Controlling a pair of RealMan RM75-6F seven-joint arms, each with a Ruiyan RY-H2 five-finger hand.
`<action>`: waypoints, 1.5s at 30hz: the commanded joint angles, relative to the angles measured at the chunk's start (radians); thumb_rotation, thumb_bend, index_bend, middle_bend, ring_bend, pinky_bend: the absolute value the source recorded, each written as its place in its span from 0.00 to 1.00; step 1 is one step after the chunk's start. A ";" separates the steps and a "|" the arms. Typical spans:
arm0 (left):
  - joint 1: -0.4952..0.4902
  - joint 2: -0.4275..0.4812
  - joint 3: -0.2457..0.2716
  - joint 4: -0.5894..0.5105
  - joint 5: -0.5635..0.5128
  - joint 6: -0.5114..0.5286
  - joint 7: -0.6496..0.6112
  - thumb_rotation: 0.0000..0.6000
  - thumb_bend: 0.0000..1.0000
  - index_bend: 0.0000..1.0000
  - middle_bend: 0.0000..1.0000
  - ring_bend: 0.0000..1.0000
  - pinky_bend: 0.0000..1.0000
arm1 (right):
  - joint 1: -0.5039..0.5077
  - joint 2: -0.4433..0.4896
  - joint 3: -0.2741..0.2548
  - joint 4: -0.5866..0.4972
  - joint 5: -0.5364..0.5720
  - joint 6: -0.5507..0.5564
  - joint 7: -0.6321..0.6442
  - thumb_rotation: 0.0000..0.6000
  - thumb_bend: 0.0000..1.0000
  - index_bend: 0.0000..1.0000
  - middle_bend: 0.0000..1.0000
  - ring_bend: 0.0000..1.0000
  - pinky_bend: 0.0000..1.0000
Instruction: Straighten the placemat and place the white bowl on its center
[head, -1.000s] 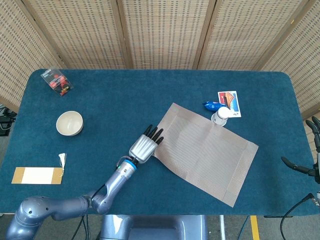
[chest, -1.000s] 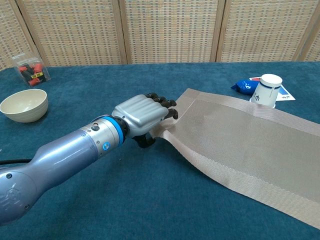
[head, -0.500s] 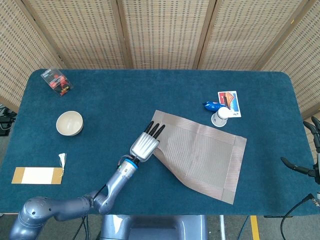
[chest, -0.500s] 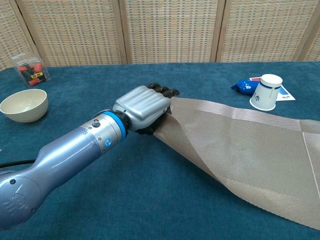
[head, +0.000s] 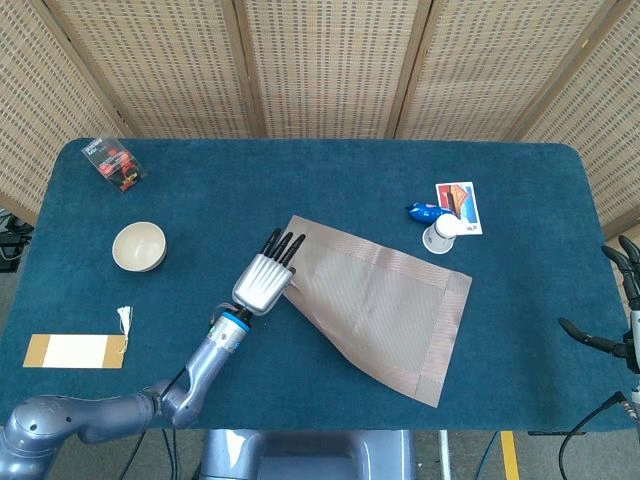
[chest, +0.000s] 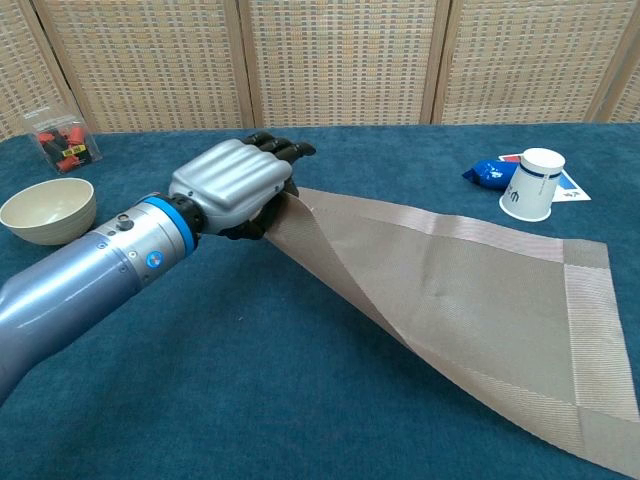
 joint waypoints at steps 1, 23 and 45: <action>0.032 0.044 0.014 -0.038 0.003 0.022 -0.015 1.00 0.63 0.76 0.00 0.00 0.00 | -0.001 -0.001 -0.003 -0.006 -0.006 0.004 -0.013 1.00 0.09 0.14 0.00 0.00 0.00; 0.225 0.368 0.262 -0.485 0.072 0.062 0.033 1.00 0.63 0.72 0.00 0.00 0.00 | -0.001 -0.022 -0.025 -0.035 -0.040 0.019 -0.120 1.00 0.09 0.14 0.00 0.00 0.00; 0.313 0.499 0.339 -0.535 0.271 0.145 -0.209 1.00 0.18 0.09 0.00 0.00 0.00 | 0.006 -0.050 -0.041 -0.047 -0.063 0.022 -0.204 1.00 0.09 0.14 0.00 0.00 0.00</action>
